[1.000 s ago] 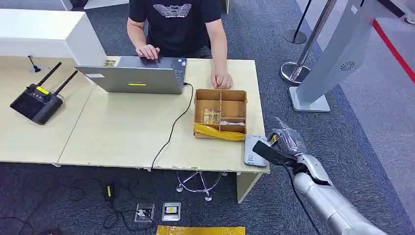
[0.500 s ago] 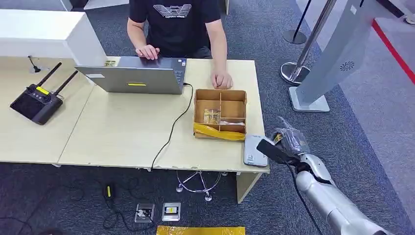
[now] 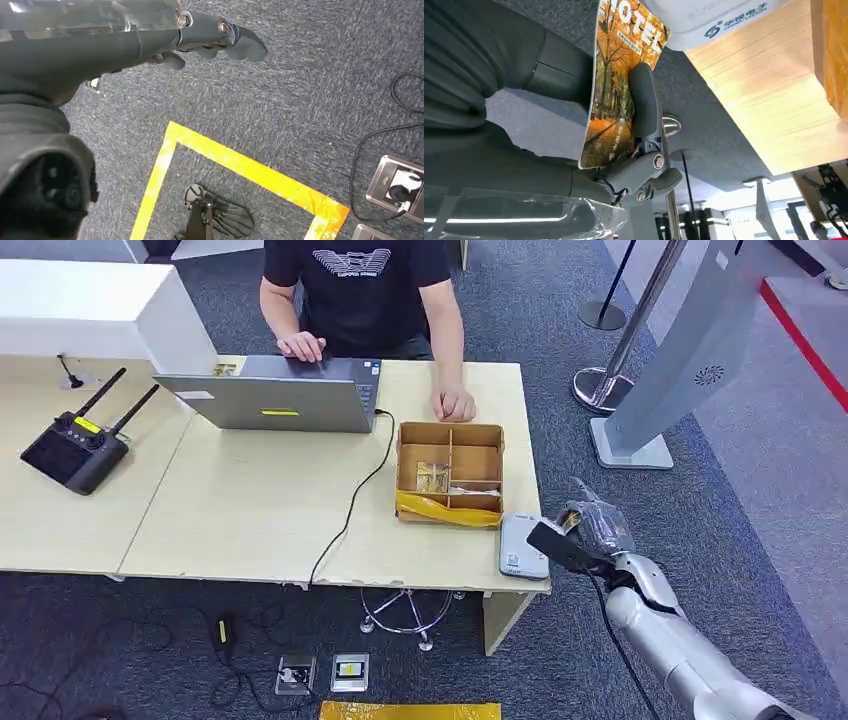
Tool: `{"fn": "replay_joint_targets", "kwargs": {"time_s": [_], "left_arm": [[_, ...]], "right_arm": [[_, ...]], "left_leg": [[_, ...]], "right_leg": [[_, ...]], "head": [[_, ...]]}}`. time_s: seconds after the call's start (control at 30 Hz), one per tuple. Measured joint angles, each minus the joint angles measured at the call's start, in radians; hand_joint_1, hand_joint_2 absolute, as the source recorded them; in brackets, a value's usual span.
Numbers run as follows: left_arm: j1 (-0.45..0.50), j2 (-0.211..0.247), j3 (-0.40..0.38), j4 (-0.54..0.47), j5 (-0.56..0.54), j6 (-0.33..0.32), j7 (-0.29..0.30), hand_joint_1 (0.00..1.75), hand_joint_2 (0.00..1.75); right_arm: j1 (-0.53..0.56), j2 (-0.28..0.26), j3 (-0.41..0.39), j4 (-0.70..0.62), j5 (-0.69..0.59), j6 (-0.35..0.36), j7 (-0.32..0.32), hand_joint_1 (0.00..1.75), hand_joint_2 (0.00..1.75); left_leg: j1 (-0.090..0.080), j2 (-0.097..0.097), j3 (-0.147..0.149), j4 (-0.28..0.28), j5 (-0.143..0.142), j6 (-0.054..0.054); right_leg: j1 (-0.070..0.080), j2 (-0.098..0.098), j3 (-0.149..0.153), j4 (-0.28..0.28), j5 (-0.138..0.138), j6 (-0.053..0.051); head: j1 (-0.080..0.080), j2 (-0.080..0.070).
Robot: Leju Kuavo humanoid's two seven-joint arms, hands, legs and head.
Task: Pass the card to the sensor for recognition and then transmit it.
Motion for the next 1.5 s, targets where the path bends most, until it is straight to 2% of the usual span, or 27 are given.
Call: {"fn": "replay_joint_targets", "kwargs": {"time_s": [0.3,0.63,0.83,1.03,1.27,1.5], "left_arm": [[-0.001,0.001,-0.002,0.000,-0.010,-0.006,0.000,0.00,0.00],[-0.020,0.003,-0.012,0.000,-0.025,-0.028,-0.007,0.00,0.00],[-0.034,0.003,-0.020,0.000,-0.027,-0.041,-0.007,0.00,0.00],[-0.039,0.003,-0.020,0.000,-0.029,-0.047,-0.007,0.00,0.00],[-0.049,0.003,-0.021,0.000,-0.048,-0.048,-0.003,0.00,0.00],[-0.069,-0.003,-0.033,0.000,-0.071,-0.048,0.007,0.00,0.00]], "right_arm": [[-0.038,-0.012,-0.002,0.009,-0.001,-0.003,0.002,1.75,1.75],[-0.182,-0.064,-0.050,-0.033,-0.009,0.032,0.037,1.75,1.75],[-0.188,-0.066,-0.061,-0.081,0.021,0.027,0.064,1.75,1.75],[-0.194,-0.063,-0.071,-0.087,0.041,0.019,0.053,1.75,1.75],[-0.235,-0.041,-0.073,-0.087,0.100,0.020,0.031,1.75,1.75],[-0.298,0.059,-0.067,-0.068,0.168,0.022,0.028,1.75,1.75]], "left_leg": [[0.000,0.000,-0.001,0.000,0.001,0.001],[-0.001,0.001,-0.001,0.000,0.001,0.001],[0.000,0.001,-0.001,0.000,0.001,0.001],[0.000,0.001,-0.001,0.000,0.001,0.001],[0.000,0.001,-0.002,0.000,0.001,0.000],[0.001,0.001,-0.002,0.000,0.001,-0.001]], "right_leg": [[0.000,0.000,0.000,0.000,0.001,0.000],[-0.001,0.000,-0.001,0.000,0.001,0.000],[0.000,0.000,-0.001,0.000,0.001,0.000],[0.000,0.000,-0.001,0.000,0.001,0.000],[0.000,0.000,-0.001,0.001,0.002,0.000],[0.001,0.001,-0.001,0.002,0.001,0.000]], "head": [[0.000,0.000],[0.000,0.000],[0.000,0.000],[0.000,0.000],[0.000,0.000],[0.000,0.000]]}}
